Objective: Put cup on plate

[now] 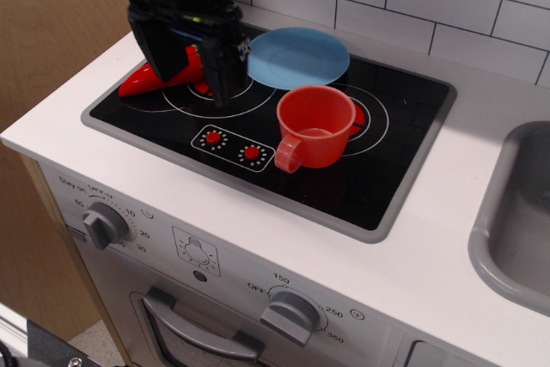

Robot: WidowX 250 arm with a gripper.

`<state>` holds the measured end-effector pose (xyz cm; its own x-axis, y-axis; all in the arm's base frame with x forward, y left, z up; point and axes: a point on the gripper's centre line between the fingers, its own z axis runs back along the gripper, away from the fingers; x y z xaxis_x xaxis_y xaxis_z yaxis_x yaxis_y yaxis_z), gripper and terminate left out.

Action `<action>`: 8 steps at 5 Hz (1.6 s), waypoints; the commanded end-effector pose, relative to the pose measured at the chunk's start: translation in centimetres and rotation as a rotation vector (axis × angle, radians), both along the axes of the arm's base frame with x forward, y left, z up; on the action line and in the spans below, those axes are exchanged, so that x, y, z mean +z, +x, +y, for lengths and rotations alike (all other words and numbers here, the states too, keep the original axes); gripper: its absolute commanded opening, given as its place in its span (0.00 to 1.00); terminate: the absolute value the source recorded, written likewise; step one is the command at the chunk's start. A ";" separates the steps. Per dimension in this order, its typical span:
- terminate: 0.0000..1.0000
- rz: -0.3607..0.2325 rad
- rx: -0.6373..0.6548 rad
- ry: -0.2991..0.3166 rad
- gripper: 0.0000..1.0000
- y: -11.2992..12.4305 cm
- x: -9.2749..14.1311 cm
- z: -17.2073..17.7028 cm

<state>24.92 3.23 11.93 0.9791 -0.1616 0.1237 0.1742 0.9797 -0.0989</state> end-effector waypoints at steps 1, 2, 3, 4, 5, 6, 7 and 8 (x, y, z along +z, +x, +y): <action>0.00 -0.043 0.006 -0.013 1.00 0.3 -1.5 -2.7; 0.00 -0.052 0.043 -0.018 1.00 0.6 -2.8 -4.1; 0.00 -0.073 0.066 0.004 1.00 0.7 -3.4 -4.8; 0.00 -0.092 0.087 0.002 1.00 1.0 -3.5 -5.2; 0.00 -0.108 0.139 0.017 1.00 1.5 -4.1 -5.6; 0.00 -0.108 0.183 0.019 1.00 2.2 -4.3 -5.4; 0.00 -0.103 0.171 0.031 1.00 2.5 -4.8 -5.4; 0.00 -0.082 0.150 0.023 0.00 2.6 -4.8 -5.3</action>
